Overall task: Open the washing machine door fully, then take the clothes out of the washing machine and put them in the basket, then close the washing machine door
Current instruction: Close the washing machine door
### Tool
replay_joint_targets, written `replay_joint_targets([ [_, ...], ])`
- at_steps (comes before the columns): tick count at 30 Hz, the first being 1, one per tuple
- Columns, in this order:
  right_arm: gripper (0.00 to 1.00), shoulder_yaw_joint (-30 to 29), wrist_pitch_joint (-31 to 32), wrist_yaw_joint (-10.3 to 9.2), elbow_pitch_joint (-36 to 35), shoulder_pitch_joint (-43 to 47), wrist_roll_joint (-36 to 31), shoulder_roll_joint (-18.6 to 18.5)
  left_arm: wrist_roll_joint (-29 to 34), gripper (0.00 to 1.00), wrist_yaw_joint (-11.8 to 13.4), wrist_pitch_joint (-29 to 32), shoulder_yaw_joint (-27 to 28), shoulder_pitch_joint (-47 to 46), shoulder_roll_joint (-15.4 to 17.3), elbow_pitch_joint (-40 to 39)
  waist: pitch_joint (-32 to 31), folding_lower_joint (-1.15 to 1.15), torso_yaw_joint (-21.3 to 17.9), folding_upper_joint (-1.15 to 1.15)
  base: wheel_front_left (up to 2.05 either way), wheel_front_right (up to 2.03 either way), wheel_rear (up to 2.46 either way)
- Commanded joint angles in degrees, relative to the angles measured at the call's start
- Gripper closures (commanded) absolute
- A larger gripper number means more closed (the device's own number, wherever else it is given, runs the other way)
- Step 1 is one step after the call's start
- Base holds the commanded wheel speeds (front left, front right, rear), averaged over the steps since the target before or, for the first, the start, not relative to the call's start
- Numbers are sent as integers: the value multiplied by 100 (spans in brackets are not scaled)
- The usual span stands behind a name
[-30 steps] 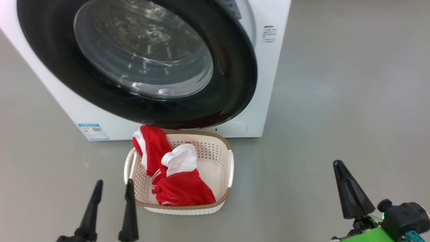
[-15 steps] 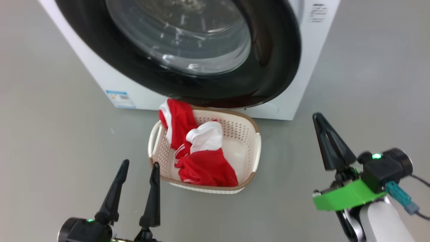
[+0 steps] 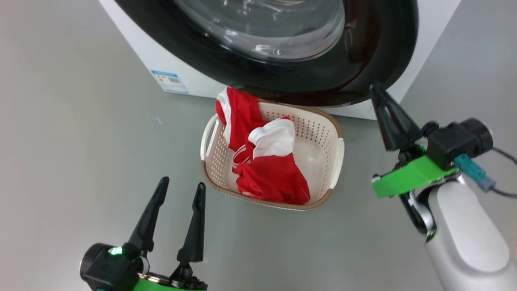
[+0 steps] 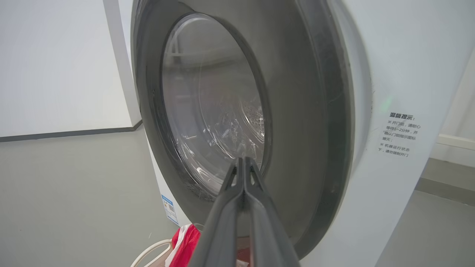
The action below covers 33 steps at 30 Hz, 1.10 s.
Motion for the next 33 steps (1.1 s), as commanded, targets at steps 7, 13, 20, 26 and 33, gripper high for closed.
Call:
replay_joint_targets([
  [7,100,255,-36,36,380,-771,171,-108,-50,0,-81,-68,31,-266,15,-111,339,0,235,0,0,0,0],
  [13,100,160,-36,36,597,-1105,159,-274,-100,0,-91,-68,-57,-355,15,-58,456,0,355,0,0,0,0],
  [20,100,-119,-36,36,661,-1429,49,-387,-125,0,-95,-68,-70,-389,15,-54,575,0,408,0,0,0,0],
  [26,100,-282,-36,36,809,-1874,3,-559,-169,0,-87,-68,-141,-448,15,-39,707,0,442,0,0,0,0],
  [33,100,-372,-36,36,1072,-2219,-22,-739,-181,0,-82,-68,-155,-517,15,-59,831,0,485,0,0,0,0],
])
